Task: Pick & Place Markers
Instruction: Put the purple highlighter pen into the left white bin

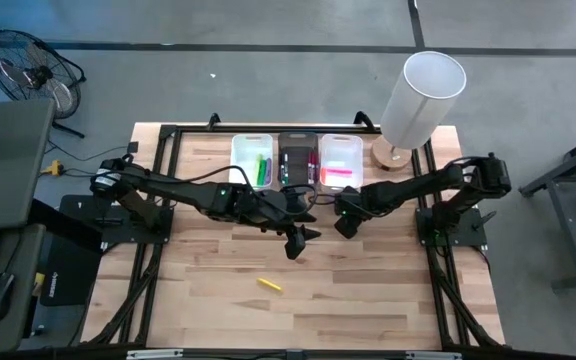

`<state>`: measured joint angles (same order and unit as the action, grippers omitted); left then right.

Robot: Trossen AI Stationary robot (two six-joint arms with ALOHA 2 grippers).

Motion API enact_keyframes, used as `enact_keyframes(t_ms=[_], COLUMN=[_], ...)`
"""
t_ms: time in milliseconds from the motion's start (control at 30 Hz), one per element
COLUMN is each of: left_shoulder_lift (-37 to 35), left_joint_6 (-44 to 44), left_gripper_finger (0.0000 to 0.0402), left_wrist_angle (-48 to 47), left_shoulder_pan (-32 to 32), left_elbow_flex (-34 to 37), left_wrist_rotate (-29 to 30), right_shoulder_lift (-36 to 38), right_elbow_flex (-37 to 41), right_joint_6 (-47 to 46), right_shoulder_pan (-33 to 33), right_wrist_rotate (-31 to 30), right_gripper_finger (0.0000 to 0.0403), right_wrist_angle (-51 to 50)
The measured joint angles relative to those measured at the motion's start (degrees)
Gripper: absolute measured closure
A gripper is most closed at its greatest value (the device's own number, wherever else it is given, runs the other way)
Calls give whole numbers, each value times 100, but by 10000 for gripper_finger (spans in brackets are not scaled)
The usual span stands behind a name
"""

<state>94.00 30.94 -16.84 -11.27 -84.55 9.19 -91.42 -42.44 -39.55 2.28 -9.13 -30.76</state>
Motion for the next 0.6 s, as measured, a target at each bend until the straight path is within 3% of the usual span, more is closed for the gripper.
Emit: enact_keyframes(t_ms=[167,367,600], left_shoulder_lift=[0,0,-3], left_joint_6=[22,105,161], left_gripper_finger=[192,192,192], left_wrist_angle=[0,2,57], left_shoulder_pan=[0,0,0], left_elbow_flex=[0,0,0], left_wrist_rotate=[0,2,1], right_shoulder_lift=[-1,0,240], right_elbow_flex=[0,-2,23], right_joint_6=[-46,-48,-479], right_shoulder_pan=[2,-104,-714], right_wrist_rotate=[234,523,738], right_gripper_finger=[347,348,348], right_wrist_angle=[-88,-228,-467])
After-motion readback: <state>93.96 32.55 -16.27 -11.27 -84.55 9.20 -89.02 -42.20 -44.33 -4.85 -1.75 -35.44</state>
